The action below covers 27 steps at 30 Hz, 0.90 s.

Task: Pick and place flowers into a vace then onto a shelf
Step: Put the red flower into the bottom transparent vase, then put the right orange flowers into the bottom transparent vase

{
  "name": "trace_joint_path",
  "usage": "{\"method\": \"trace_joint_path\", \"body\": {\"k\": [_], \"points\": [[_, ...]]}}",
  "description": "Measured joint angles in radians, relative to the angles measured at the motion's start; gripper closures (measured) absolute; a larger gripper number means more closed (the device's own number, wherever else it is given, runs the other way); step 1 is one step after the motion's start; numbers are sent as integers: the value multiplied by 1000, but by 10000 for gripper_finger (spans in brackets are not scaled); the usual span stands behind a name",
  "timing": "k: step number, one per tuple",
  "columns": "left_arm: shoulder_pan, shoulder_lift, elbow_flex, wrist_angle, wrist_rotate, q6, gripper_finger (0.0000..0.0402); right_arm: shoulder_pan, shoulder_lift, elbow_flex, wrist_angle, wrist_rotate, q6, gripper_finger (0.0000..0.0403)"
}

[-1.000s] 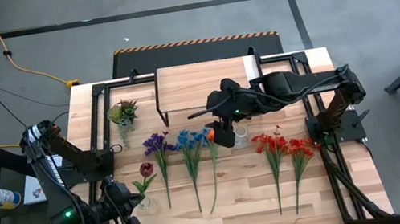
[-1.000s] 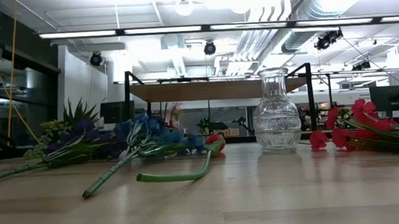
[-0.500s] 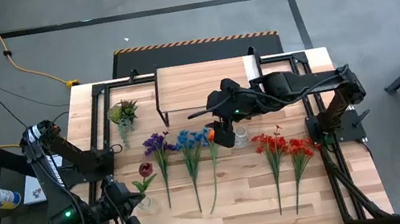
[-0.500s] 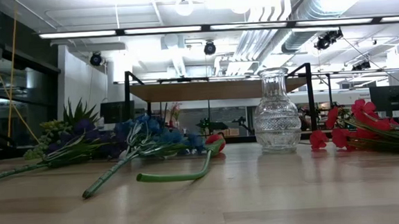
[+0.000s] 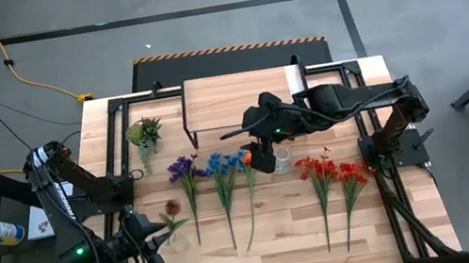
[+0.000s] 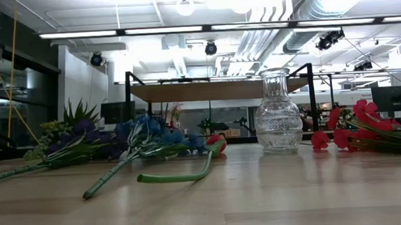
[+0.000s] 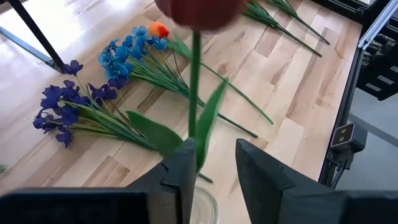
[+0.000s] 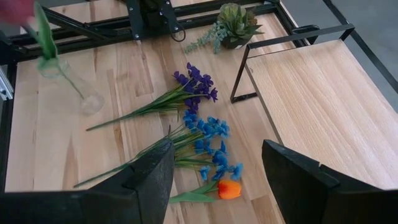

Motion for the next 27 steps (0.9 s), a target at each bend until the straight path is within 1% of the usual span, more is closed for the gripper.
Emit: {"method": "trace_joint_path", "body": {"k": [10,16,23,27], "points": [[0,0,0,3,3,0,249,0,0,0,0,1,-4,171],[0,0,0,3,28,0,249,0,0,0,0,2,-12,171],[0,0,0,5,122,-11,249,0,0,0,0,-5,-12,171],[0,-1,0,23,197,-14,249,0,0,0,0,-64,-12,171]]}}
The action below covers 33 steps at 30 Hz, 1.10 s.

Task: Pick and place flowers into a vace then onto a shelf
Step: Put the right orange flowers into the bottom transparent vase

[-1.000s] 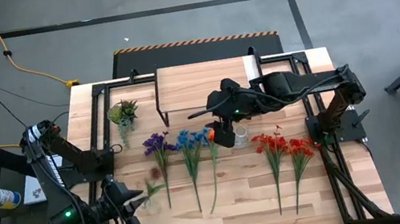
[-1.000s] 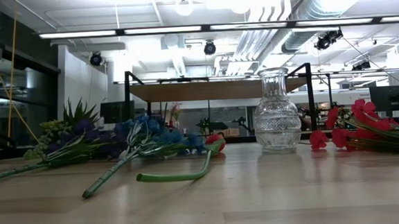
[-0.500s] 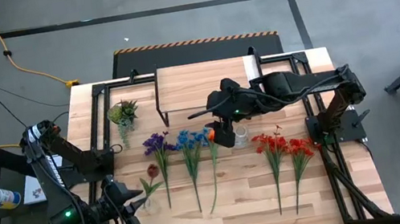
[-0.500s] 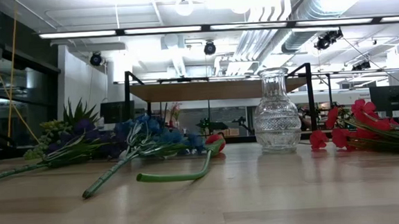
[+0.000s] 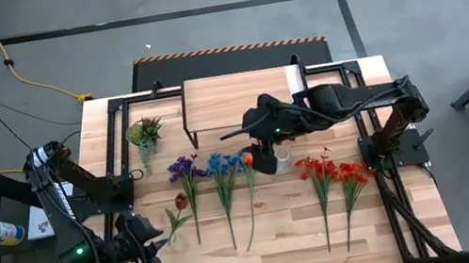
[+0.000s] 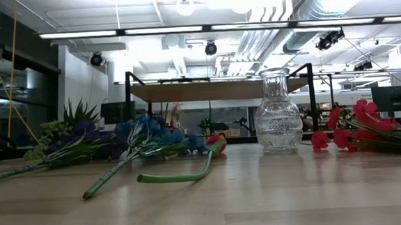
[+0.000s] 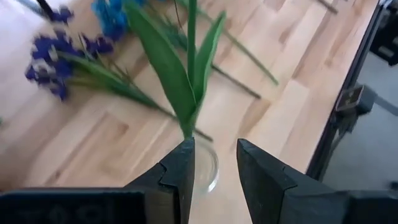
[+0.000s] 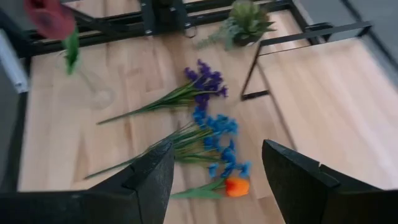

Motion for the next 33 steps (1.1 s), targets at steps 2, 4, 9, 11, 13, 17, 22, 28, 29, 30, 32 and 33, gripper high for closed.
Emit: {"method": "trace_joint_path", "body": {"k": [2,4,9,11,13,17,22,28,29,30,32,33], "points": [[0,0,0,11,39,0,250,0,0,0,0,-40,0,171],[0,0,0,16,73,-4,250,0,0,0,-1,-85,0,171],[0,0,0,21,152,-31,250,7,0,-1,-5,-180,0,171],[0,0,0,24,184,-43,250,20,0,-1,-21,-199,0,171],[0,0,0,33,211,-49,250,38,0,-2,-41,-203,4,171],[0,0,0,41,254,-64,250,79,0,-2,-92,-202,34,171],[0,0,0,40,290,-104,250,140,0,-3,-145,-200,100,171],[0,0,0,40,290,-154,250,215,0,-3,-168,-182,201,171],[0,0,0,40,290,-160,250,227,0,-3,-169,-166,220,171],[0,0,0,40,290,-167,250,239,0,-3,-169,-146,244,171],[0,0,0,39,291,-184,250,262,0,-3,-170,-110,298,171],[0,0,0,39,291,-193,250,272,0,-3,-173,-94,328,171]]}}
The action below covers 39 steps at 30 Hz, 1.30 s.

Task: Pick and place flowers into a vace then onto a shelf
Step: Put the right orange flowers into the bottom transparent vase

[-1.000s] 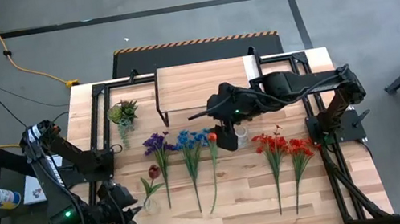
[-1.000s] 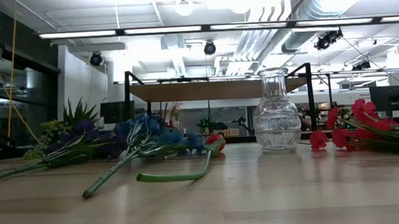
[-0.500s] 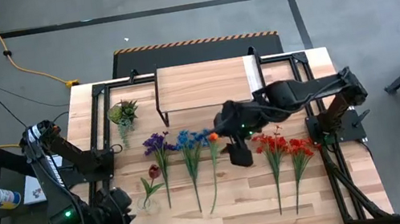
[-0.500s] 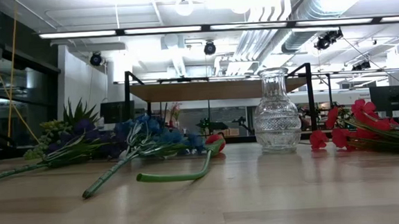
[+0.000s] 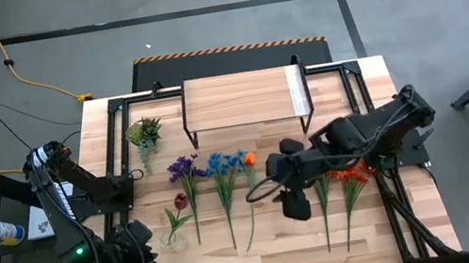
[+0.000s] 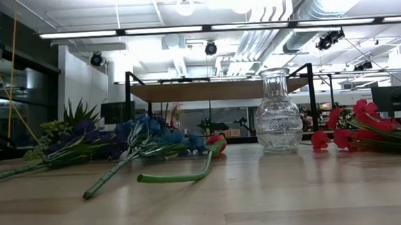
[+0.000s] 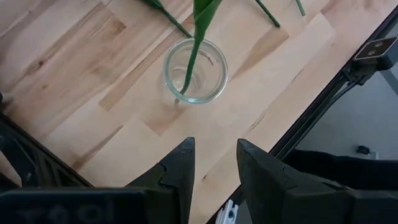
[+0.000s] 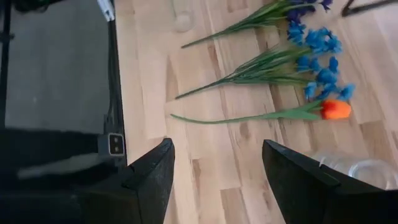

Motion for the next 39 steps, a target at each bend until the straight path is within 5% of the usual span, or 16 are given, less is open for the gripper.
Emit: {"method": "trace_joint_path", "body": {"k": [17,22,29,39], "points": [[0,0,0,-12,26,-22,250,184,6,0,-74,219,574,171],[0,0,0,-10,114,-16,250,205,54,0,-42,250,697,171],[-55,1,0,-11,234,-15,250,204,170,0,48,266,733,171],[-217,6,0,-15,245,-198,250,152,297,0,347,225,732,171]]}}
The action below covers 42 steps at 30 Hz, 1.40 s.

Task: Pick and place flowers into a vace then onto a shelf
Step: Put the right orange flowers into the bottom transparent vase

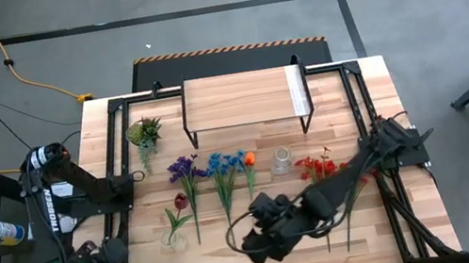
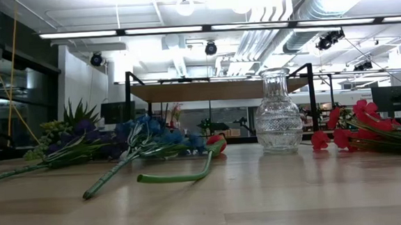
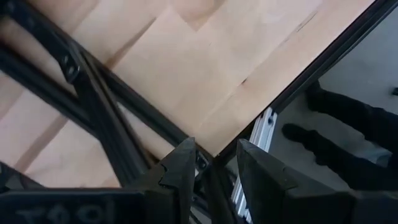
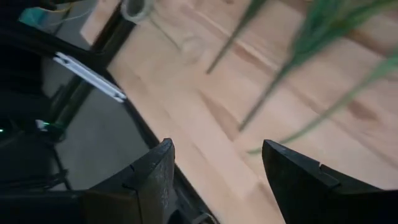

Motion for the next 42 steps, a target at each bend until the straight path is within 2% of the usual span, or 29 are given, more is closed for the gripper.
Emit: {"method": "trace_joint_path", "body": {"k": [6,13,16,20,24,30,42], "points": [[-52,2,0,0,-23,-54,250,-44,45,0,55,-39,-2,171],[-52,2,0,-23,-25,-49,250,-57,45,0,57,-28,-10,171],[-52,2,-6,-17,-25,-49,250,-53,45,1,42,-84,-12,171],[-52,2,-25,-19,-18,-40,250,-32,45,2,-80,-174,10,171],[-51,2,-38,-19,-18,-24,250,5,45,2,-314,-275,89,171],[-52,2,-68,-19,-18,-22,250,77,45,1,-597,-290,240,171],[-52,2,-91,-10,-17,-22,250,141,45,1,-708,-314,423,171]]}}
